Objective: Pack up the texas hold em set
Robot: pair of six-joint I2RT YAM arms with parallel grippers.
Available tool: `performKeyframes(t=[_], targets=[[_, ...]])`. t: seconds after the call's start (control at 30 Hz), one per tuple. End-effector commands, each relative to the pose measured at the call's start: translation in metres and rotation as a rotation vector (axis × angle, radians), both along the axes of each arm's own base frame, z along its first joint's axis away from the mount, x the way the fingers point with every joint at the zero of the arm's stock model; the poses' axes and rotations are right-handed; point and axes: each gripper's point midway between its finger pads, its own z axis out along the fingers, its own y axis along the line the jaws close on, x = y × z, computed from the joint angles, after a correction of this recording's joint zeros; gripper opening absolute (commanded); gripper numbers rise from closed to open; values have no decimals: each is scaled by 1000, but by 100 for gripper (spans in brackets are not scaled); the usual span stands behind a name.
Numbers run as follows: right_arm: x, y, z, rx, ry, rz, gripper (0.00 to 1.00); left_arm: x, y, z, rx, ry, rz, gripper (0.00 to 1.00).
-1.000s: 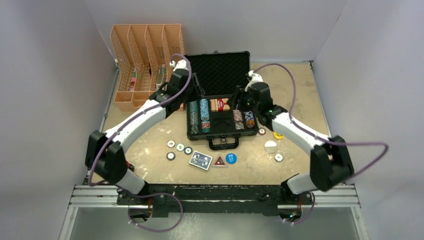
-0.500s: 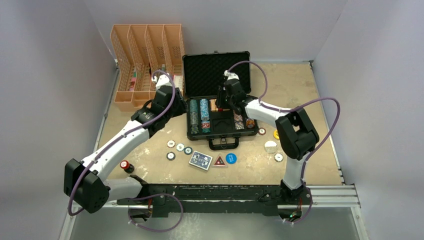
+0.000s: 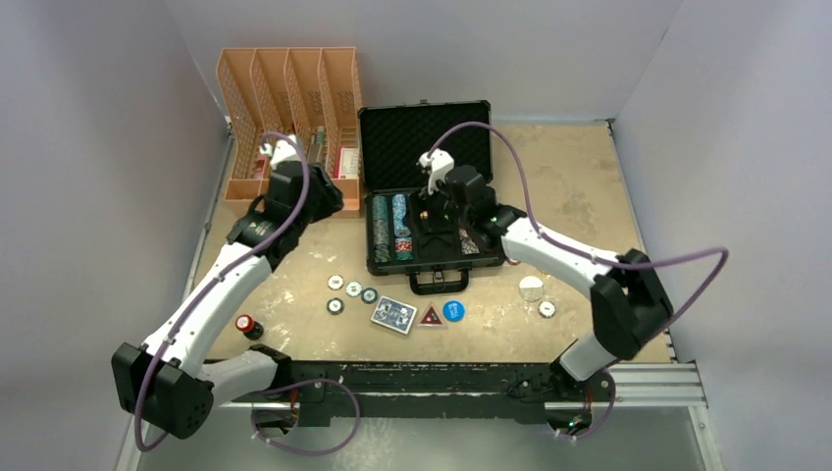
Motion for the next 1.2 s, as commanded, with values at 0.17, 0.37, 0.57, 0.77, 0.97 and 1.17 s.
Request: performKeyframes(t=[0.17, 0.37, 0.57, 0.77, 0.97, 1.17], targets=[[-118, 57, 7, -7, -59, 378, 95, 8, 15, 69, -74, -163, -40, 47], [-155, 49, -29, -151, 24, 370, 98, 9, 21, 72, -80, -171, 5, 49], [-184, 40, -76, -318, 117, 406, 99, 5, 46, 68, -63, -159, 153, 61], [-194, 56, -91, -358, 128, 487, 100, 5, 49, 66, -66, -158, 173, 66], [-198, 70, -107, -367, 150, 550, 98, 8, 39, 63, -84, -145, 131, 66], [-195, 73, -122, -402, 133, 593, 87, 5, 40, 64, -84, -151, 128, 66]])
